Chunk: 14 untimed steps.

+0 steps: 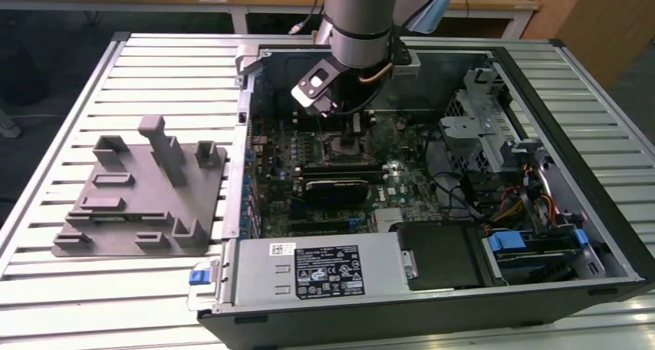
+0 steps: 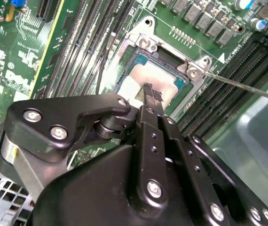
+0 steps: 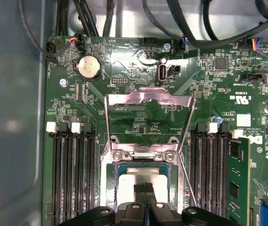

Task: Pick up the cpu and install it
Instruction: 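Place the cpu into insertion slot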

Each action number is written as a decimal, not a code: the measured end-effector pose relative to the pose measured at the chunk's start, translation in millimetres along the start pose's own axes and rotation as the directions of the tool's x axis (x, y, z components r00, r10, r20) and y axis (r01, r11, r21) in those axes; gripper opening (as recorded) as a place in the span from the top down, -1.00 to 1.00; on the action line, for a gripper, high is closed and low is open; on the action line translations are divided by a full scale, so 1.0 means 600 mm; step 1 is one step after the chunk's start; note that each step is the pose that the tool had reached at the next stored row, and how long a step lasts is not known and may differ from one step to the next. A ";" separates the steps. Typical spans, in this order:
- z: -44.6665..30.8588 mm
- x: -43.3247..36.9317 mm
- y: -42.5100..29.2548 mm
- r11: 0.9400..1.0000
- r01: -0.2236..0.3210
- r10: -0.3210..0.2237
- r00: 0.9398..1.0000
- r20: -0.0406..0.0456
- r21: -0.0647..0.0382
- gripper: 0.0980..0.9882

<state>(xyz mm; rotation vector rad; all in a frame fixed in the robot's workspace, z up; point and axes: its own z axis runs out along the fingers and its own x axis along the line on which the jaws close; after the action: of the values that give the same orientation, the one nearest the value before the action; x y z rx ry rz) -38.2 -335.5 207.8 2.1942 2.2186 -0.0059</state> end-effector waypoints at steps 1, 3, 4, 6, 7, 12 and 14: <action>-0.004 0.000 0.000 1.000 0.000 0.000 1.000 0.000 0.000 0.98; -0.013 0.000 0.000 1.000 0.000 0.000 1.000 0.000 -0.001 0.98; -0.018 0.000 0.000 1.000 0.000 0.000 1.000 0.000 -0.001 0.98; -0.028 -0.001 0.000 1.000 0.000 0.000 1.000 0.000 -0.002 0.98; -0.033 -0.001 0.000 1.000 0.000 0.000 1.000 0.000 -0.002 0.98; -0.057 -0.001 0.001 1.000 0.000 0.000 1.000 0.000 -0.005 0.98; -0.062 -0.001 0.001 1.000 0.000 0.000 1.000 0.000 -0.005 0.98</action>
<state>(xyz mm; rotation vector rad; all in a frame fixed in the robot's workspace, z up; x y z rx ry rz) -38.2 -335.5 244.9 2.1917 2.2160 -0.0006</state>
